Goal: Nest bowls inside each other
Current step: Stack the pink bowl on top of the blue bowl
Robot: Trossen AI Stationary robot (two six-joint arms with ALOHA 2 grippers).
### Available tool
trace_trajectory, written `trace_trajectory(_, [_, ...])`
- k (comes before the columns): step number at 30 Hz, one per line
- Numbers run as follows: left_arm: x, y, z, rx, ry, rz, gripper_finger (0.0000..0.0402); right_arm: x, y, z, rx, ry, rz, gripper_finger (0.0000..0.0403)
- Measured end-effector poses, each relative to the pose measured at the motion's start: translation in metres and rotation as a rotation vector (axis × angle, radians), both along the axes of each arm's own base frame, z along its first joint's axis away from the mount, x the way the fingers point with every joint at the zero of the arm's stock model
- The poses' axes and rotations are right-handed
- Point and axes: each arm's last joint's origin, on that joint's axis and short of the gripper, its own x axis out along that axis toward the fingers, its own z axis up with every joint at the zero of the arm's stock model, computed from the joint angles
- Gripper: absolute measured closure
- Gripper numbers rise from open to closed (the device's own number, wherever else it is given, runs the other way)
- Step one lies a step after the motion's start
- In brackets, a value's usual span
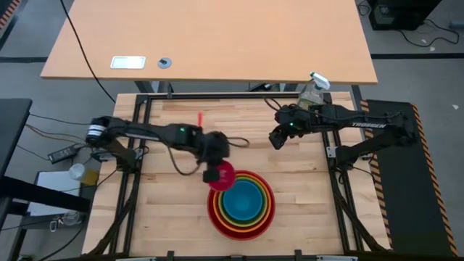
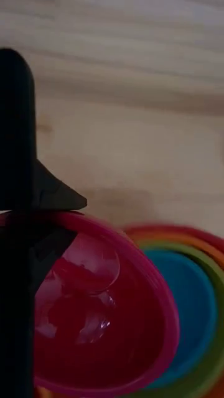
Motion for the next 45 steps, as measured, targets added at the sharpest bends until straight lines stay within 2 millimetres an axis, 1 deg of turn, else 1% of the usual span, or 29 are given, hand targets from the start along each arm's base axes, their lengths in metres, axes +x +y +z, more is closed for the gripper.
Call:
trace_trajectory(4, [0.033,-0.023,0.004,-0.009,-0.01,-0.049,0.0392,-0.013,-0.002,0.005,-0.036,0.027,-0.033,0.0195])
trace_trajectory(8, [0.061,-0.046,-0.003,-0.013,-0.011,-0.1,0.0388,-0.027,-0.003,0.012,-0.113,0.028,-0.108,0.0195])
trace_trajectory(11, [0.078,-0.063,-0.015,-0.005,0.007,-0.132,0.0384,-0.033,-0.003,0.018,-0.129,-0.009,-0.136,0.0195])
trace_trajectory(14, [0.091,-0.081,-0.03,0.072,0.019,-0.165,0.0383,-0.035,-0.002,0.021,-0.129,-0.038,-0.135,0.0195])
trace_trajectory(17, [0.099,-0.096,-0.048,0.15,0.035,-0.202,0.0382,-0.034,0.001,0.021,-0.122,-0.048,-0.132,0.0195])
trace_trajectory(21, [0.102,-0.106,-0.063,0.236,0.052,-0.202,0.038,-0.032,0.005,0.021,-0.107,-0.059,-0.124,0.0195])
trace_trajectory(24, [0.103,-0.11,-0.065,0.283,0.037,-0.174,0.0373,-0.031,0.01,0.021,-0.105,-0.066,-0.117,0.0195])
trace_trajectory(27, [0.104,-0.112,-0.064,0.28,0.017,-0.175,0.0354,-0.031,0.013,0.021,-0.111,-0.069,-0.112,0.0195])
trace_trajectory(30, [0.104,-0.115,-0.064,0.247,0.011,-0.195,0.0314,-0.031,0.014,0.021,-0.108,-0.071,-0.114,0.0195])
trace_trajectory(35, [0.103,-0.115,-0.064,0.227,0.02,-0.207,0.0219,-0.031,0.014,0.021,-0.107,-0.072,-0.117,0.0195])
trace_trajectory(37, [0.1,-0.114,-0.059,0.23,0.03,-0.214,0.0183,-0.031,0.014,0.021,-0.102,-0.075,-0.124,0.0195])
trace_trajectory(39, [0.097,-0.113,-0.052,0.233,0.017,-0.221,0.0155,-0.032,0.014,0.021,-0.102,-0.068,-0.125,0.0195])
trace_trajectory(42, [0.093,-0.109,-0.044,0.246,0.022,-0.23,0.0134,-0.033,0.014,0.021,-0.115,-0.058,-0.138,0.0195])
trace_trajectory(45, [0.091,-0.104,-0.036,0.267,0.01,-0.243,0.0131,-0.034,0.013,0.021,-0.118,-0.055,-0.144,0.0195])
